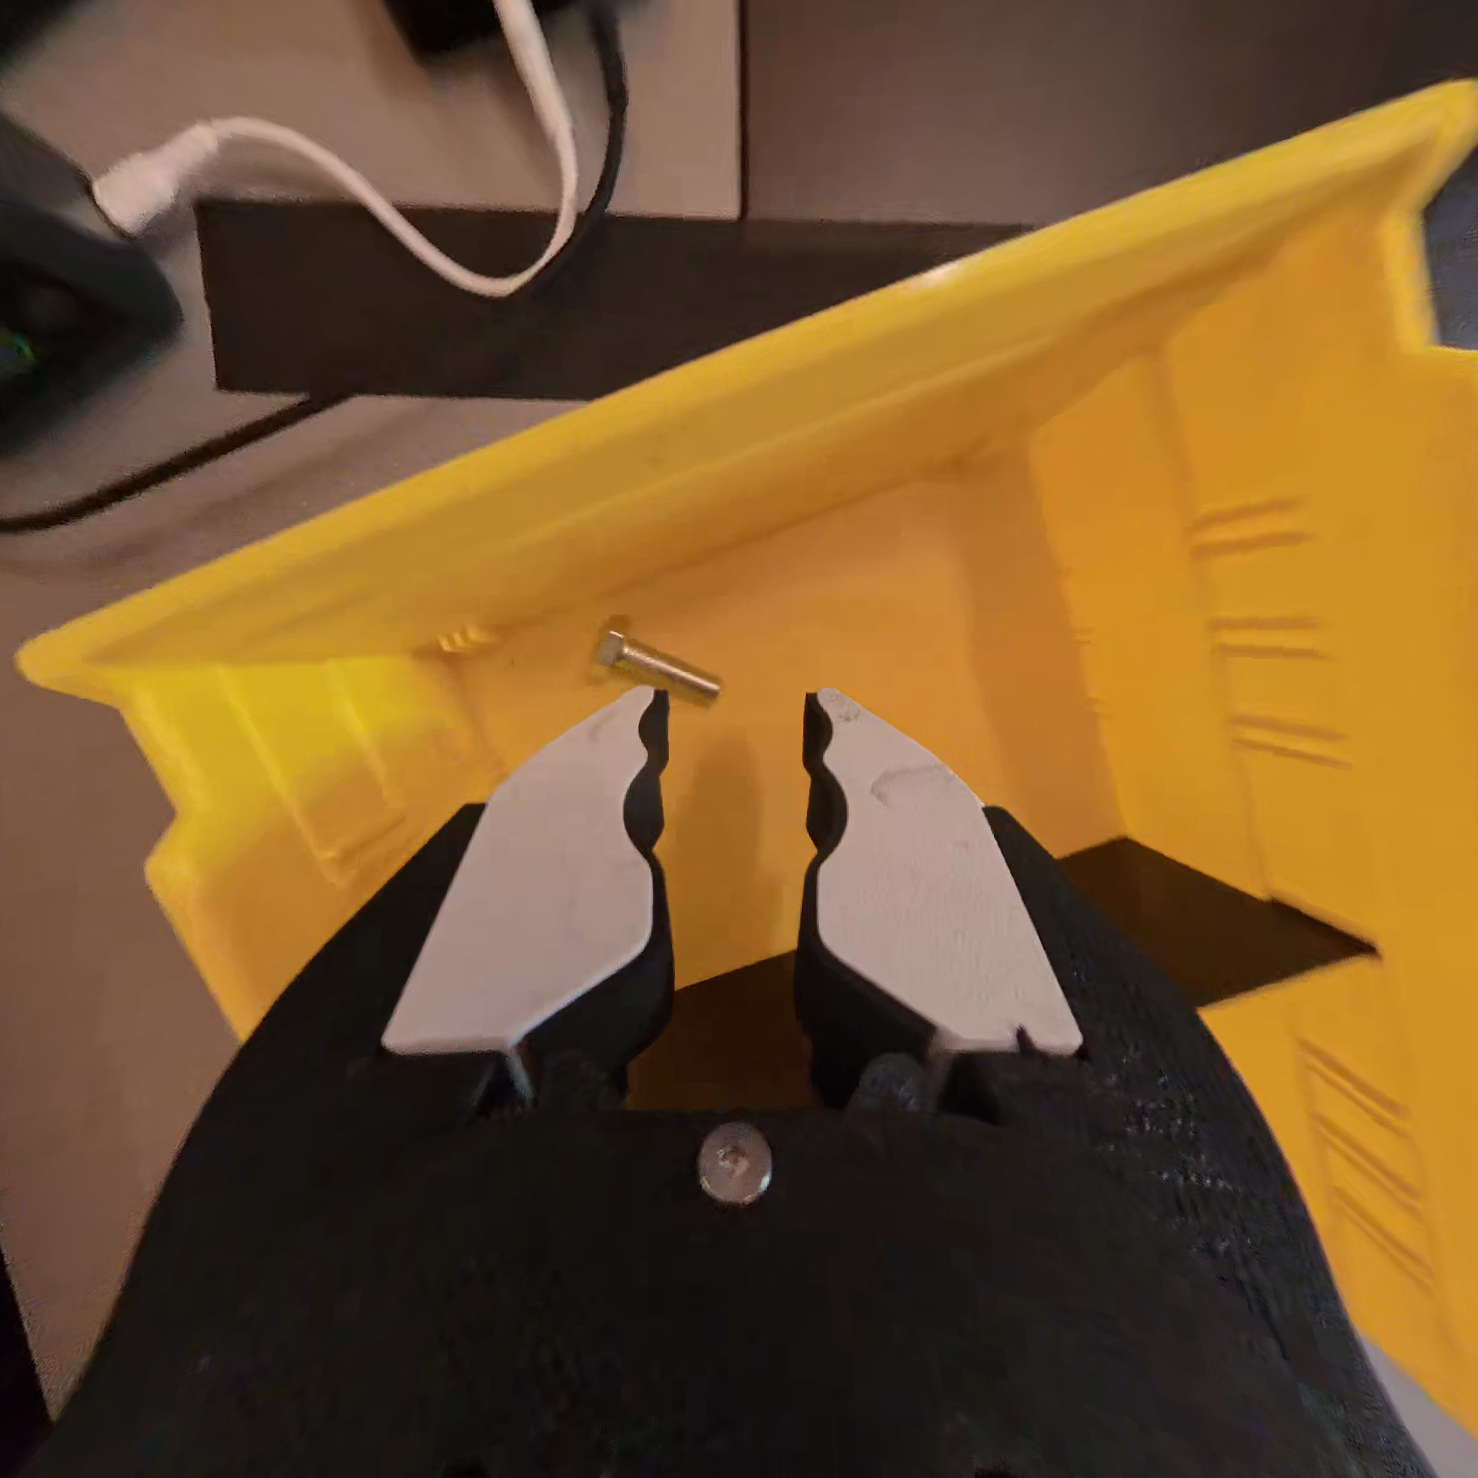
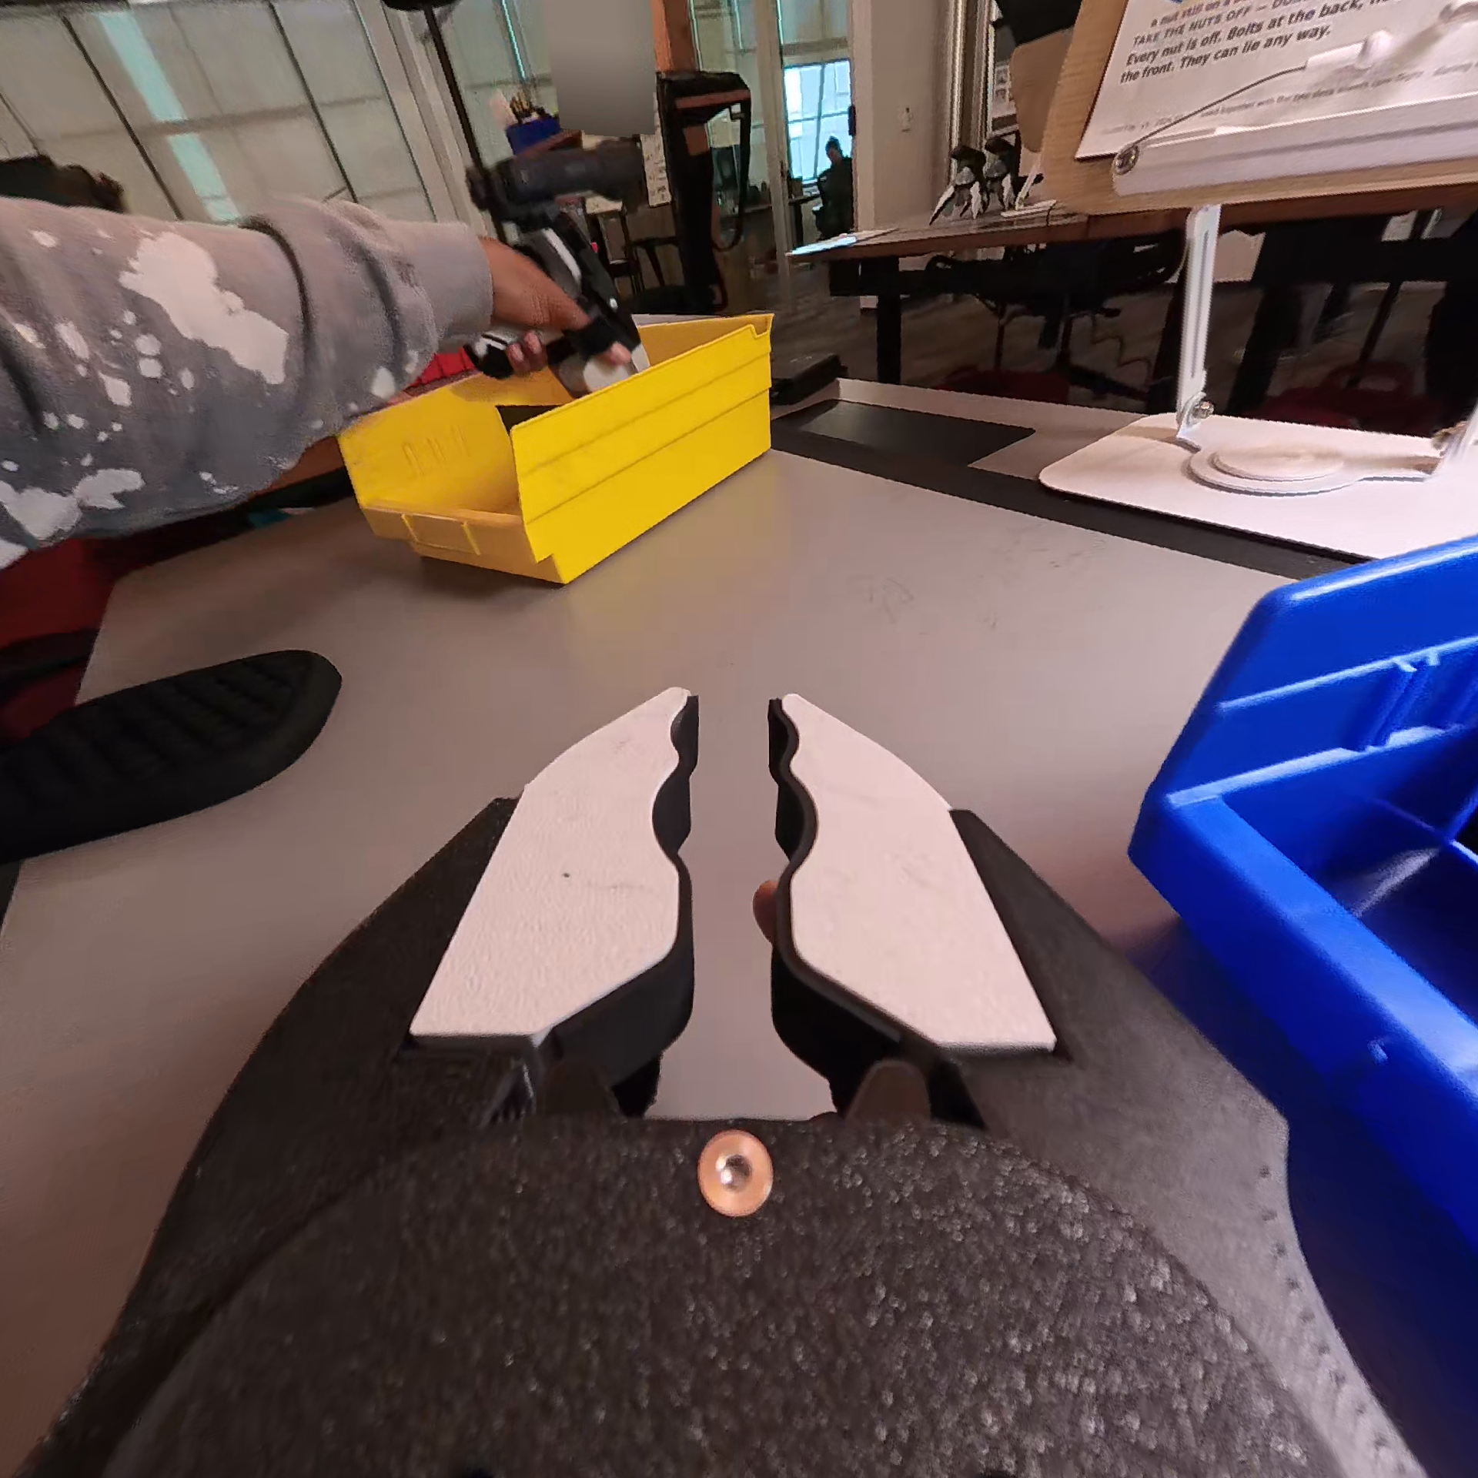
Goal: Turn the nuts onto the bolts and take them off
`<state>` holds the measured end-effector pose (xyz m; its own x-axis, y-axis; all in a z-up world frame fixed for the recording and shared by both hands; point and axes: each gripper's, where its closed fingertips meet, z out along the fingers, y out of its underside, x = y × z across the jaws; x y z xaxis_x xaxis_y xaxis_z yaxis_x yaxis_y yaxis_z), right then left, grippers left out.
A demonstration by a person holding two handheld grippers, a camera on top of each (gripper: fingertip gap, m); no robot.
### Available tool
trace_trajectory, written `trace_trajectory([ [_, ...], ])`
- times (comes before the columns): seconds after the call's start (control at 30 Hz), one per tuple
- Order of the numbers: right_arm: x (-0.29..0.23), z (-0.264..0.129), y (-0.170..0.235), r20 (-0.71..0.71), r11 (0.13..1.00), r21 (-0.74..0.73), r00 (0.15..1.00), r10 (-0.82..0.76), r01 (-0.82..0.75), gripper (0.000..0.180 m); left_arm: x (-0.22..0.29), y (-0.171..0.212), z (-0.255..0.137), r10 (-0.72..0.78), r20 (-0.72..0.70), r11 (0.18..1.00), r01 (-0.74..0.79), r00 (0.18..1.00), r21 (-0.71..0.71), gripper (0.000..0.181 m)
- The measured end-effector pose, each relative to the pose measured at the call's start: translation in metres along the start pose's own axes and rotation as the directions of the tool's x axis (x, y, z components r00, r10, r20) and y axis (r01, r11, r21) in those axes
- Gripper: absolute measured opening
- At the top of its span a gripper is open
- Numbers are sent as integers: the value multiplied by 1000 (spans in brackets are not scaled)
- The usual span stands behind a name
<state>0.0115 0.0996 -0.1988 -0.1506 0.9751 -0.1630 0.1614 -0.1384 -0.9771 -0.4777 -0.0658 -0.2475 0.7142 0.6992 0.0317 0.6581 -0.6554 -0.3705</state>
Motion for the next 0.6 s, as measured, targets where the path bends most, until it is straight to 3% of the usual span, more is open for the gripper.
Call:
trace_trajectory([
  [0.3,9,-9,-5,-24,999,24,999,22,-22,11,-17,12,39,-68,92,985,81,993,-153,32],
  [0.6,11,-7,1,-36,1000,-3,999,12,-13,10,-16,12,44,128,122,975,-102,984,-198,21],
])
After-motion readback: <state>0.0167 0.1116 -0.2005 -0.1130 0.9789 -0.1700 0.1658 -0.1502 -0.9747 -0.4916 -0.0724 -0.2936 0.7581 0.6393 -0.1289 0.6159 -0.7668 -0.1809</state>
